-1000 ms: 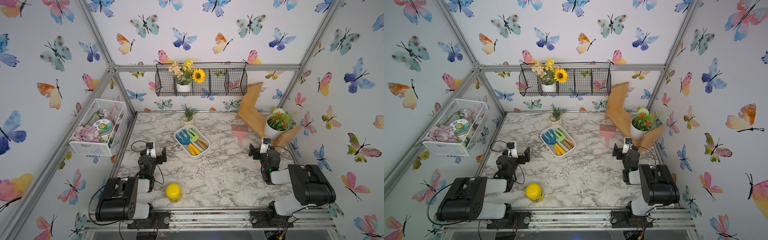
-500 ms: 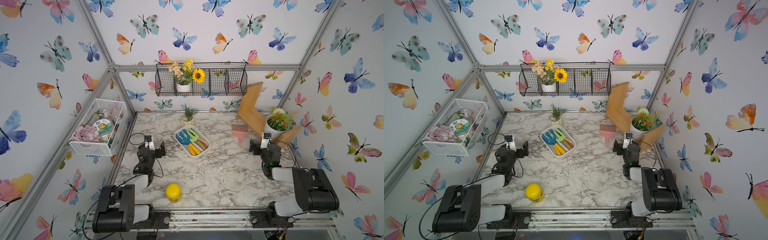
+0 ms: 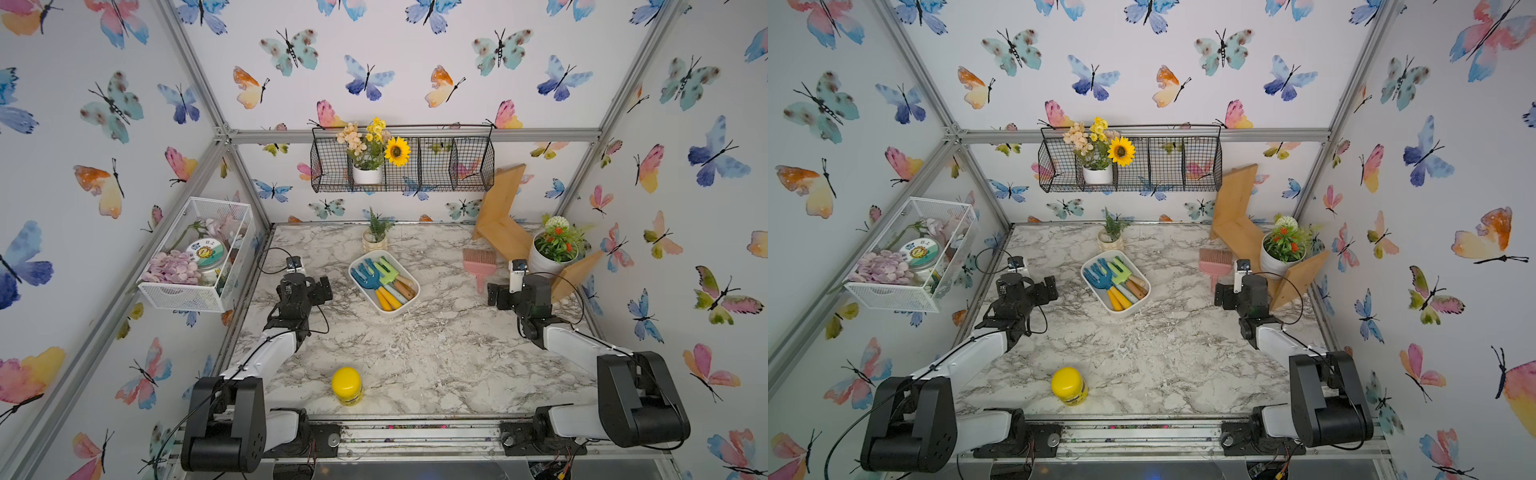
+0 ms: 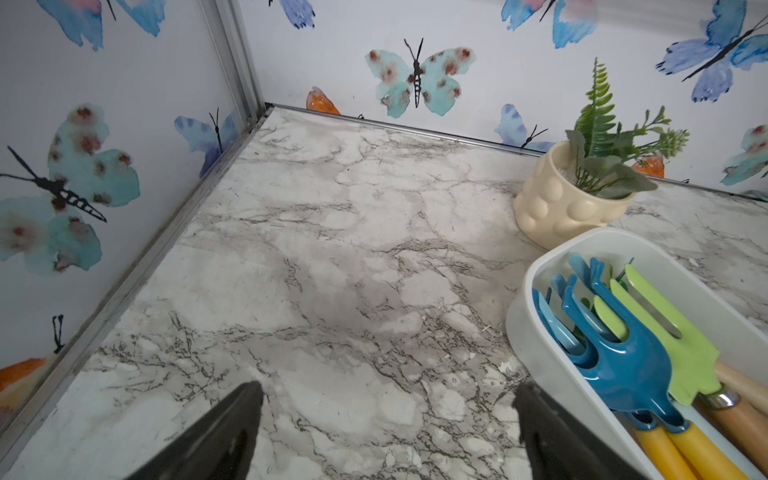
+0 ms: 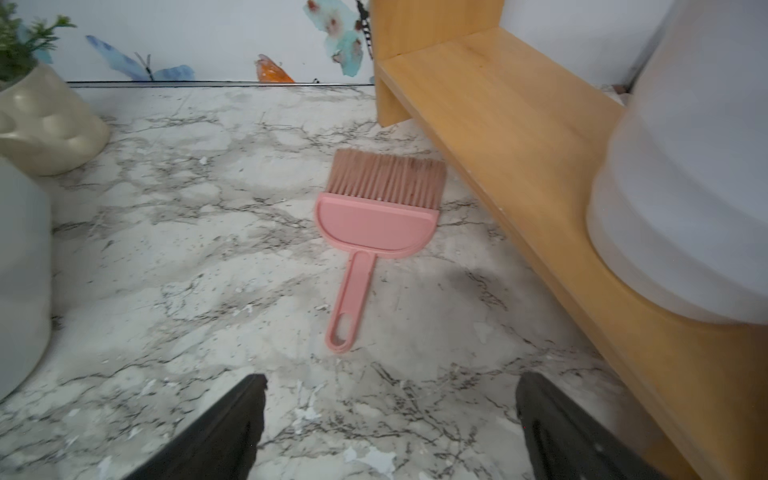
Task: Take the hand rake out of the storage box
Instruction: Adjust the storage box at the center of the board.
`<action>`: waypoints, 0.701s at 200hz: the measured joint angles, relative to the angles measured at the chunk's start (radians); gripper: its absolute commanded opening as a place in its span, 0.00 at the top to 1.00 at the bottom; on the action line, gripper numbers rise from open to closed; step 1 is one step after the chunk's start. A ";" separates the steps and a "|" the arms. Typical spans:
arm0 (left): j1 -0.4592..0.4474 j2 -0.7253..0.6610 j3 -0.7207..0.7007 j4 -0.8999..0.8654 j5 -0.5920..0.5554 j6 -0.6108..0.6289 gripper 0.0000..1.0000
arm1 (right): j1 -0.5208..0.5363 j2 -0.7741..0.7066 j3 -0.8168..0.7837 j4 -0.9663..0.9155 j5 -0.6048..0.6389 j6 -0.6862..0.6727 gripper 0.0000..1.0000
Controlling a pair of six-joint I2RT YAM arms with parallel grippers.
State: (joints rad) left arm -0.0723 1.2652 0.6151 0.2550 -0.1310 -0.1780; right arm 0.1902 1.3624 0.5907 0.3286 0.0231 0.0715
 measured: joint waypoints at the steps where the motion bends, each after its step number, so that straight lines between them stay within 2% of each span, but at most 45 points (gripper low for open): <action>1: 0.000 0.000 0.002 -0.004 0.000 -0.005 0.00 | 0.004 -0.002 0.003 -0.005 0.000 0.000 0.02; 22: 0.000 0.001 0.036 -0.077 0.001 -0.050 0.10 | 0.064 -0.019 0.050 -0.085 0.000 0.000 0.02; 65: -0.024 0.061 0.143 -0.226 0.016 -0.154 0.14 | 0.171 -0.011 0.150 -0.224 -0.003 -0.003 0.02; 107: -0.143 0.147 0.277 -0.441 0.033 -0.281 0.21 | 0.266 0.040 0.246 -0.287 -0.003 -0.002 0.02; 140: -0.248 0.236 0.415 -0.560 0.035 -0.377 0.32 | 0.309 0.080 0.278 -0.316 0.000 0.006 0.01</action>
State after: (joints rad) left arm -0.3199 1.5009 1.0306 -0.3054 -0.0959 -0.5552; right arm 0.4995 1.4425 0.8692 0.0128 0.0227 0.0776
